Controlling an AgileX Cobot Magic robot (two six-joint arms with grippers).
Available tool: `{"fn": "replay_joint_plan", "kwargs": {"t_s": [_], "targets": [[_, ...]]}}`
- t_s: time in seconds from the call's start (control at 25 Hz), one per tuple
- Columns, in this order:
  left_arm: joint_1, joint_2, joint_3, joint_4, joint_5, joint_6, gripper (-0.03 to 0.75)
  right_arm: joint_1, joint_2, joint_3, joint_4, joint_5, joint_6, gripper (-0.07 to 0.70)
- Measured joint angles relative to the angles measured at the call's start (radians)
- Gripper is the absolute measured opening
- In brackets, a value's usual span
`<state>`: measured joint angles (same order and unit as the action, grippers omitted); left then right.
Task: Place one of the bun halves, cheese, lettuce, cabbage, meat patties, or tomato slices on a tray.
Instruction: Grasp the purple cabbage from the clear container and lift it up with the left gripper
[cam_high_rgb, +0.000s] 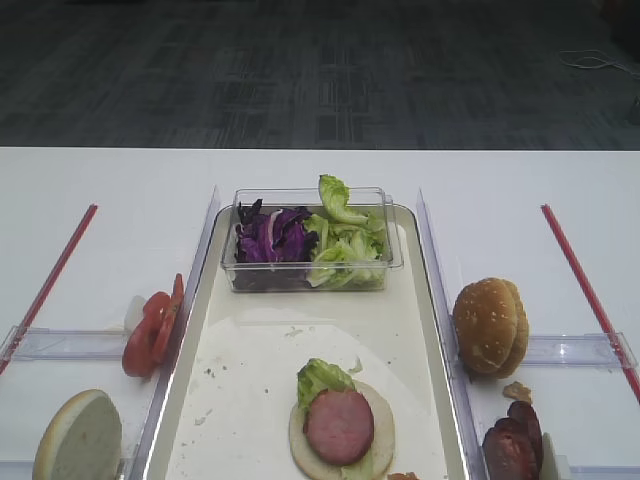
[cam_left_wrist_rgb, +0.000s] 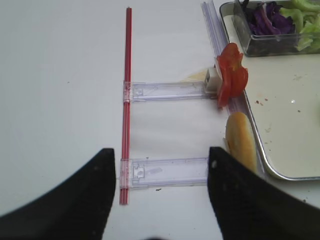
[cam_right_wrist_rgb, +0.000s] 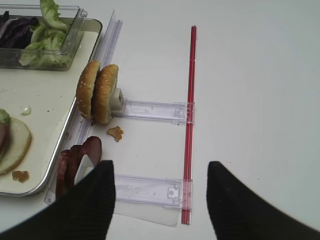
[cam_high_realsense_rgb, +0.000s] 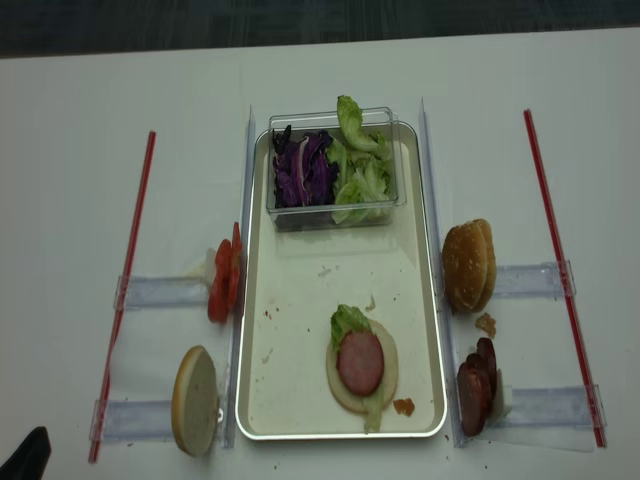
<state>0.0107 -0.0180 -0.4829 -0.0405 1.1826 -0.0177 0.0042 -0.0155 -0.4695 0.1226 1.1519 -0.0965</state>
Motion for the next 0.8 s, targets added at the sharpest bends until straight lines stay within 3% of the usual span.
{"fn": "replay_joint_plan", "kwargs": {"t_s": [0.8], "targets": [[0.000, 0.000, 0.000, 0.000, 0.000, 0.000, 0.391, 0.000, 0.000, 0.000, 0.000, 0.000, 0.000, 0.428]]}}
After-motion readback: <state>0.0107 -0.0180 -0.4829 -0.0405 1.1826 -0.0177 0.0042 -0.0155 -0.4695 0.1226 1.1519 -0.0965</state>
